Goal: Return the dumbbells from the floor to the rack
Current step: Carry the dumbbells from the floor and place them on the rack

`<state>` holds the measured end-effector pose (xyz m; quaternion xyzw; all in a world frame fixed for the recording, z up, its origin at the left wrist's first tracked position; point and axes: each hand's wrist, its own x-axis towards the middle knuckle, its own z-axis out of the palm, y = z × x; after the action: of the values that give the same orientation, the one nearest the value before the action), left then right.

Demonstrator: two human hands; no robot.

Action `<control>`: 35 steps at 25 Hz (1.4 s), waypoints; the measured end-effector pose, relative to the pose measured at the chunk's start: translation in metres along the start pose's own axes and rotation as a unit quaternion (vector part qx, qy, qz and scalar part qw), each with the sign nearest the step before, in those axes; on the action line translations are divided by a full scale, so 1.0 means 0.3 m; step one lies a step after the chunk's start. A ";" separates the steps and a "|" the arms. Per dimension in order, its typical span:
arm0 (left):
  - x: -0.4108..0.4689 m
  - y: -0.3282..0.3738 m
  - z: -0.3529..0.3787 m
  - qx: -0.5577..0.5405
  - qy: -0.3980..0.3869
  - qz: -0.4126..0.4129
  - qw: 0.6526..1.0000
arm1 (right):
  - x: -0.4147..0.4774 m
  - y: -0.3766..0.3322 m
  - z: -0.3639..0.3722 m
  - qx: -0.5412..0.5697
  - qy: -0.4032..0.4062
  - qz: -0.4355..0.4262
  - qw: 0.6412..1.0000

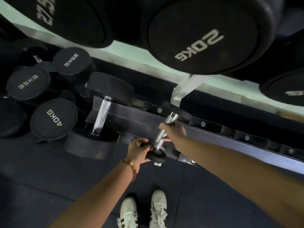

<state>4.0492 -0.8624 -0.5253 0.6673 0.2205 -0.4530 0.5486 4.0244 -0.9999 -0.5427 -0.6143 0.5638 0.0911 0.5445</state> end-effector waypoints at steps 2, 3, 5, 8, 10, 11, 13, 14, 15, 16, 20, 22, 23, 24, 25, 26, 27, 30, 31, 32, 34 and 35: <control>0.057 -0.011 0.015 -0.006 0.013 -0.002 1.000 | 0.040 -0.017 0.009 -0.037 0.001 -0.024 0.999; 0.084 -0.020 0.021 -0.013 0.023 -0.003 1.000 | 0.055 -0.025 0.013 -0.049 -0.005 -0.030 0.998; 0.124 -0.037 0.029 -0.031 0.041 -0.007 0.999 | 0.080 -0.040 0.020 -0.079 -0.013 -0.043 0.996; 0.142 -0.039 0.032 -0.068 0.037 -0.016 0.997 | 0.101 -0.062 0.026 -0.108 -0.010 -0.064 0.992; 0.145 -0.040 0.027 -0.095 0.030 -0.029 0.995 | 0.108 -0.075 0.030 -0.111 -0.013 -0.068 0.991; 0.145 -0.040 0.027 -0.102 0.029 -0.036 0.994 | 0.113 -0.078 0.033 -0.120 -0.016 -0.068 0.990; 0.150 -0.038 0.026 -0.106 0.027 -0.048 0.993 | 0.124 -0.082 0.041 -0.147 -0.024 -0.073 0.986; 0.156 -0.035 0.024 -0.103 0.025 -0.053 0.993 | 0.132 -0.085 0.045 -0.152 -0.030 -0.074 0.985; 0.163 -0.029 0.018 -0.097 0.022 -0.056 0.993 | 0.138 -0.087 0.053 -0.153 -0.039 -0.073 0.985; 0.172 -0.027 0.009 -0.088 0.021 -0.062 0.994 | 0.145 -0.084 0.064 -0.152 -0.048 -0.070 0.985; 0.203 -0.058 -0.027 -0.058 0.051 -0.073 0.994 | 0.159 -0.028 0.100 -0.135 -0.069 -0.033 0.988; 0.218 -0.071 -0.043 -0.046 0.066 -0.050 0.996 | 0.178 -0.006 0.121 -0.115 -0.069 -0.034 0.990; 0.227 -0.075 -0.047 -0.045 0.069 -0.043 0.996 | 0.188 0.001 0.124 -0.105 -0.067 -0.037 0.992; 0.232 -0.080 -0.048 -0.040 0.072 -0.041 0.996 | 0.193 0.008 0.125 -0.102 -0.066 -0.039 0.992; 0.232 -0.082 -0.044 -0.034 0.074 -0.043 0.996 | 0.195 0.014 0.125 -0.103 -0.064 -0.042 0.992; 0.234 -0.086 -0.040 -0.030 0.076 -0.046 0.996 | 0.196 0.017 0.127 -0.111 -0.062 -0.047 0.991; 0.232 -0.091 -0.036 -0.032 0.076 -0.051 0.995 | 0.193 0.023 0.128 -0.121 -0.056 -0.055 0.990; 0.227 -0.094 -0.017 -0.067 0.038 -0.072 0.994 | 0.206 0.025 0.127 -0.171 -0.010 -0.116 0.978; 0.225 -0.096 -0.007 -0.091 0.019 -0.083 0.992 | 0.217 0.021 0.123 -0.191 -0.005 -0.141 0.971; 0.221 -0.096 0.004 -0.110 0.008 -0.092 0.990 | 0.226 0.013 0.117 -0.206 -0.007 -0.158 0.966; 0.221 -0.094 0.019 -0.119 0.008 -0.099 0.988 | 0.236 0.006 0.109 -0.219 -0.013 -0.171 0.960; 0.225 -0.090 0.019 -0.115 0.016 -0.098 0.988 | 0.237 0.008 0.111 -0.215 -0.016 -0.171 0.961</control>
<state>4.0591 -0.8732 -0.5966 0.5819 0.3443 -0.4659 0.5708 4.0639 -1.0158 -0.6088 -0.8029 0.4087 0.1253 0.4155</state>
